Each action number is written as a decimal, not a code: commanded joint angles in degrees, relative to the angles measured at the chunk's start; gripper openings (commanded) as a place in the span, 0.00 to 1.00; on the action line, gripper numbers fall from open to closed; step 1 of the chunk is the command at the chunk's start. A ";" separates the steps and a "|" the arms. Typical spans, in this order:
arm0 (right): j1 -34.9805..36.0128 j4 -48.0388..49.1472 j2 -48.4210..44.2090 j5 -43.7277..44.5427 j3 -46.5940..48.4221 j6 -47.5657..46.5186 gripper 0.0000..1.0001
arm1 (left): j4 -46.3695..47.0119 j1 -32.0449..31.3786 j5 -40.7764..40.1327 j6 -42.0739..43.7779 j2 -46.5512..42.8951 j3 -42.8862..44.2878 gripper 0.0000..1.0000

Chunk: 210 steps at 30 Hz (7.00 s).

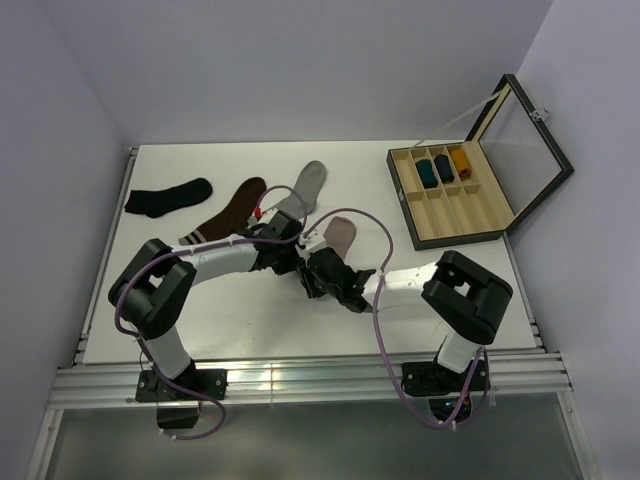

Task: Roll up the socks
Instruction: Roll the sock at the center of the board.

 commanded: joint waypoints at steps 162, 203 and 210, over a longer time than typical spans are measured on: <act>-0.07 -10.86 0.12 -1.61 3.53 4.55 0.12 | 2.14 -0.38 1.86 -4.15 -0.16 -2.14 0.13; -28.46 13.40 16.21 -61.39 -2.54 34.35 0.07 | 15.60 -0.03 3.62 -7.40 -5.35 -12.25 0.53; -28.46 9.10 14.54 -59.29 -1.49 31.98 0.09 | 13.40 -0.20 3.62 -7.14 -3.86 -11.20 0.34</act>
